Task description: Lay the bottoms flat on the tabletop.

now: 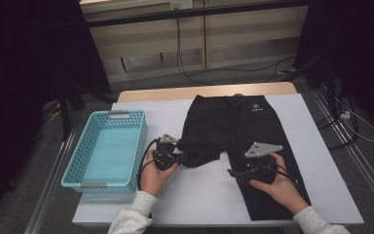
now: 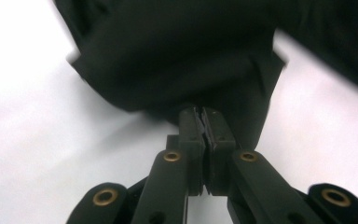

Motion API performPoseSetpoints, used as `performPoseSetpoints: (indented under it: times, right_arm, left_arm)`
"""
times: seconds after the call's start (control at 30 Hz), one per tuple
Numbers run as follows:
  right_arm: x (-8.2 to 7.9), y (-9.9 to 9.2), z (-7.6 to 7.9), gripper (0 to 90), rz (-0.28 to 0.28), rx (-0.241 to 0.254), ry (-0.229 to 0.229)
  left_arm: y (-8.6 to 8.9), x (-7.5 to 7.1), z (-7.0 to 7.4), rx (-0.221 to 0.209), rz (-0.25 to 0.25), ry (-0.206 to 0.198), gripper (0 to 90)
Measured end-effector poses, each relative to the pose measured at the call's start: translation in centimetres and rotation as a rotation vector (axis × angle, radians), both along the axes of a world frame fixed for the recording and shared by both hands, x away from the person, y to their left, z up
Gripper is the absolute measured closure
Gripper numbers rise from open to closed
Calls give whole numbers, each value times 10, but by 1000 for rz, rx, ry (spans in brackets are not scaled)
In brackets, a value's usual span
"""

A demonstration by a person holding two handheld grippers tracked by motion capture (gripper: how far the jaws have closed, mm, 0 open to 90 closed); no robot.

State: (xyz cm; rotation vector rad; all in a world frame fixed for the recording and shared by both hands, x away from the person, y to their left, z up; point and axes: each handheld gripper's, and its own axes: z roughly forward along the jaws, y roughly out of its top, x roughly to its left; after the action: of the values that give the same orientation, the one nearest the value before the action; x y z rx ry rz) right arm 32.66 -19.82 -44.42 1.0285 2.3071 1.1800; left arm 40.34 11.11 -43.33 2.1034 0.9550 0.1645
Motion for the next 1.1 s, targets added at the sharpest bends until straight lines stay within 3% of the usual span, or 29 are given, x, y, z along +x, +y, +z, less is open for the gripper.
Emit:
performPoseSetpoints:
  times: [0.13, 0.37, 0.57, 0.73, 0.8, 1.1]
  right_arm:
    - [2, 4, 1, 202, 14, 11, 4]
    - [7, 20, 2, 350, 57, -15, -8]
    - [16, 39, -1, 554, 119, -54, 3]
    - [34, 49, -9, 626, 97, -80, 31]
    - [41, 49, -9, 653, 91, -59, 48]
    - [56, 56, -18, 626, 82, -93, 56]
  left_arm:
    - [8, 2, 6, -57, 41, -21, 877]
    - [6, 2, 7, -83, 39, -27, 877]
    - [4, 1, 11, -87, 22, -33, 876]
    - [1, 2, 6, -83, 22, -26, 875]
    - [1, 2, 6, -88, 23, -26, 876]
    - [5, 4, 8, -113, 35, -28, 875]
